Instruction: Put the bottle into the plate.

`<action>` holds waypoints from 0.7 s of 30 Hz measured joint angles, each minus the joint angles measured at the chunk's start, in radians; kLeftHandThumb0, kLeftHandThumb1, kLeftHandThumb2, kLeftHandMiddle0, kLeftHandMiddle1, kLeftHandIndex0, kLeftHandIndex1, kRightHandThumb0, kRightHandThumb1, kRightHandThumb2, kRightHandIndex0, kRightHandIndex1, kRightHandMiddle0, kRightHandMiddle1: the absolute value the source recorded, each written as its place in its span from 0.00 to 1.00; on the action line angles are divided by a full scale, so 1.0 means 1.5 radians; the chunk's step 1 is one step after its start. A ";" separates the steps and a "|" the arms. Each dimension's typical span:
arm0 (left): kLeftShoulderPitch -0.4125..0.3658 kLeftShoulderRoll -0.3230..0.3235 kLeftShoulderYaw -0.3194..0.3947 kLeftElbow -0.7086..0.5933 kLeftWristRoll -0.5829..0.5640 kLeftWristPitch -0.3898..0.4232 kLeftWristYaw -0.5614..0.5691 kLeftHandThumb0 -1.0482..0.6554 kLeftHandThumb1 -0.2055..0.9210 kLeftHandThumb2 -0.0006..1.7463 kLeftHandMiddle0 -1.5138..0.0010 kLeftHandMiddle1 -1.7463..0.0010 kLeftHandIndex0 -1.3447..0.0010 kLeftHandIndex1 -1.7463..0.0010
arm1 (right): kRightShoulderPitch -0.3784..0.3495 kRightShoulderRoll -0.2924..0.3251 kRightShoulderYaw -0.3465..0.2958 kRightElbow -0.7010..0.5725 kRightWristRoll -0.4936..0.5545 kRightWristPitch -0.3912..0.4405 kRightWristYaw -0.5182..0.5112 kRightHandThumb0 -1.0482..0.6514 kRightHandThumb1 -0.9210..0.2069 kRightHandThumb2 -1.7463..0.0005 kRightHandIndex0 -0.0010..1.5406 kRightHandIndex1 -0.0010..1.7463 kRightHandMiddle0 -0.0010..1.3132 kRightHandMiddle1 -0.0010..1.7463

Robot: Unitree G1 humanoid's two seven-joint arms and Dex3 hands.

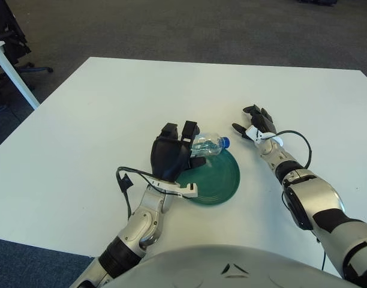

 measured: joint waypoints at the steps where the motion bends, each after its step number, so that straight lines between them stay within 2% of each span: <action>1: 0.003 0.000 0.000 0.001 0.000 -0.001 0.000 0.38 0.72 0.55 0.38 0.00 0.70 0.00 | 0.000 0.000 0.000 0.000 0.000 0.000 0.000 0.17 0.00 0.73 0.41 0.04 0.00 0.51; 21: 0.030 -0.009 -0.020 0.038 0.015 -0.015 0.060 0.37 0.68 0.58 0.35 0.00 0.68 0.00 | 0.001 -0.001 0.000 0.000 0.000 0.000 0.000 0.16 0.00 0.74 0.40 0.04 0.00 0.52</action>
